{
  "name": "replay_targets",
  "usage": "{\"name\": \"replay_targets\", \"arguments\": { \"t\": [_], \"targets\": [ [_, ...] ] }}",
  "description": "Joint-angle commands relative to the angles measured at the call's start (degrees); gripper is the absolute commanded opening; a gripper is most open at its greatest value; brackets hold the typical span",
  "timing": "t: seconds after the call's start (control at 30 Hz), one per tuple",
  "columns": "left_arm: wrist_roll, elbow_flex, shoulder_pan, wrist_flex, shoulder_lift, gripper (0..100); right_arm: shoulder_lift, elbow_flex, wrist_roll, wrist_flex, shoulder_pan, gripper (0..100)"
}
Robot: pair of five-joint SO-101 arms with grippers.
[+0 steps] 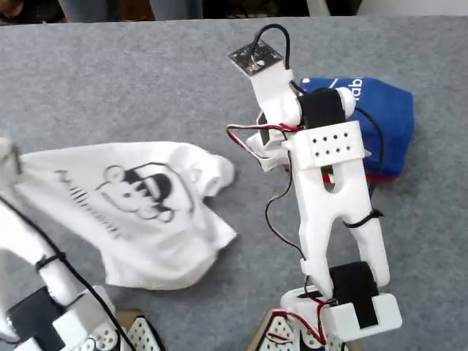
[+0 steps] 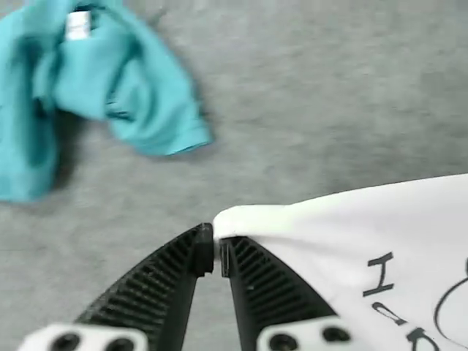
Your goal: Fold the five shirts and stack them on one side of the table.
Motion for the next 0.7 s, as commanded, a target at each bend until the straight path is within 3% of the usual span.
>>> {"name": "replay_targets", "arguments": {
  "t": [0.0,0.23,0.47,0.67],
  "targets": [
    [-4.7,-3.4,-9.0,-2.9,1.2,3,1.0,-0.7,-2.7,-1.1,-5.5,18.5],
    [-4.5,-3.3,-17.5,-9.5,8.0,3,15.9,0.4,-11.3,-9.5,-19.9,20.1],
    [-4.5,-3.1,-18.8,-8.4,11.4,3,36.6,-14.7,-19.3,-11.0,-30.3,44.9],
    [-4.5,-2.6,-18.9,-8.4,11.4,3,55.3,-31.5,-23.3,-8.7,-32.6,32.2]
  ]
}}
